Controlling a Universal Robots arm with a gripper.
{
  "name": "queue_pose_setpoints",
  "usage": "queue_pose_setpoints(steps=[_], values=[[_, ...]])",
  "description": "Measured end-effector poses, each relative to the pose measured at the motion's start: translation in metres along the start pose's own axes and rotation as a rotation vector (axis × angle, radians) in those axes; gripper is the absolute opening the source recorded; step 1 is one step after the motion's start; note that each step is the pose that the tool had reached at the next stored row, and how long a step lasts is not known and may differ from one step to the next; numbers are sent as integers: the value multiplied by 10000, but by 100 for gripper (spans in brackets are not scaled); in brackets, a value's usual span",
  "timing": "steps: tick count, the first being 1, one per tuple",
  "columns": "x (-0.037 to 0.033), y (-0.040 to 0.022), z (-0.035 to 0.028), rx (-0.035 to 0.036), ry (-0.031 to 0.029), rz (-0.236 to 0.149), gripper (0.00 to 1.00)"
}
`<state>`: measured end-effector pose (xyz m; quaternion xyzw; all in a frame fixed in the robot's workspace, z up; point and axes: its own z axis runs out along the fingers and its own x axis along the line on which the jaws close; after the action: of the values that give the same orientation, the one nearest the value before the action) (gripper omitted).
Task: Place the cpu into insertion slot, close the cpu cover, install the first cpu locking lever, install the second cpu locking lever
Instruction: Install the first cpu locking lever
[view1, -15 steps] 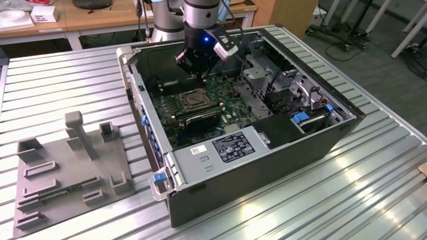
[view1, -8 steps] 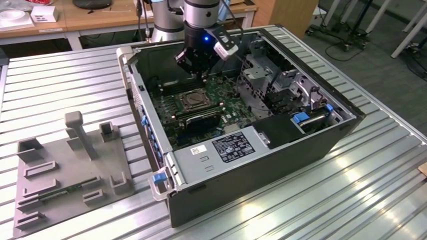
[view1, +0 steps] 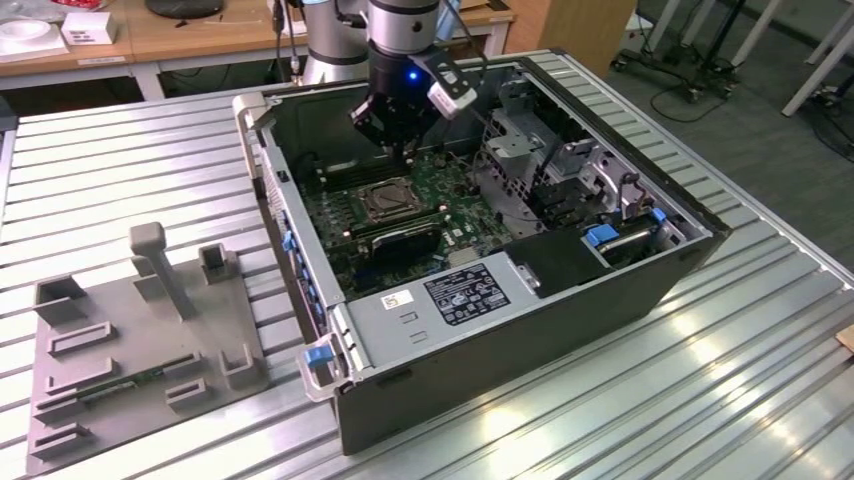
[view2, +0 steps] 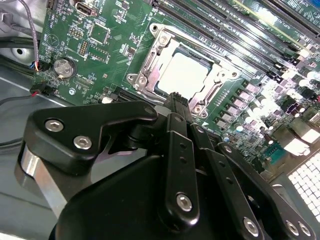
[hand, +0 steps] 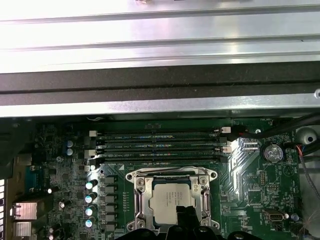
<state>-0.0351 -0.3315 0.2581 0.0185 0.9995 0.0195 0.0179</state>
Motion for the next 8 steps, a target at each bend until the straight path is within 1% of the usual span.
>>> queue_pose_setpoints(steps=[8], values=[[-1,1,-18,1,1,0,10]])
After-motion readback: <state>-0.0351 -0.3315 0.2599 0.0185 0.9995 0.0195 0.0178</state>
